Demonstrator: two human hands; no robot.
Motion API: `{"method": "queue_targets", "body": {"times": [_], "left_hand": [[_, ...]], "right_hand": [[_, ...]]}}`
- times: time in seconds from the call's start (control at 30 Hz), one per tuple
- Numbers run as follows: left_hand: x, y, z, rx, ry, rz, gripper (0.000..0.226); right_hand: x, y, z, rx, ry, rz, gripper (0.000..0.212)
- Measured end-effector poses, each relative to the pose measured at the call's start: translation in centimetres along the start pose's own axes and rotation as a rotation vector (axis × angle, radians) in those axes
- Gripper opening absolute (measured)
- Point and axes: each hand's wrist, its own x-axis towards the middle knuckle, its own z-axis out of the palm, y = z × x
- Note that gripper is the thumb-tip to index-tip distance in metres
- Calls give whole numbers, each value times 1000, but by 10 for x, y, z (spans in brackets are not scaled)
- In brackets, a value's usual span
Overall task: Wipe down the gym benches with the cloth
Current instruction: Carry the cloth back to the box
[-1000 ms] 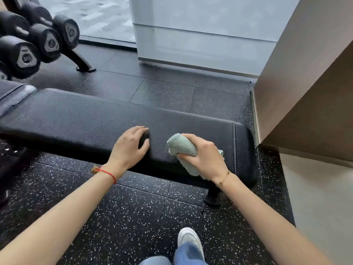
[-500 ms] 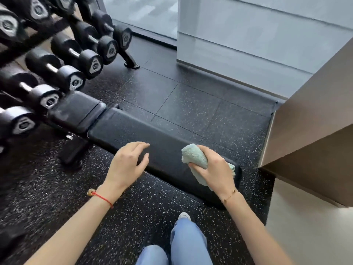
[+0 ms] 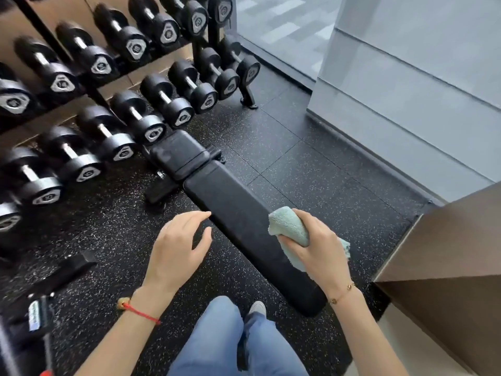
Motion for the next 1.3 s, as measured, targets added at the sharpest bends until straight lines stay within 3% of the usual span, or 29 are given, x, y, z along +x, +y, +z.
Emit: {"method": "queue_targets", "body": {"times": [0.73,1.0,1.3], "left_hand": [[-91,-66,-64,70,212,-431,27],[-169,-23,-45,101,351,-719,27],[-263,86,11,124,499,-1033,26]], "right_hand": [[46,-115,77,-21,-257,-372,48],[29,-125,97,-43,-480,-637,50],[-20,-101,83,-64,-740,-918,51]]}}
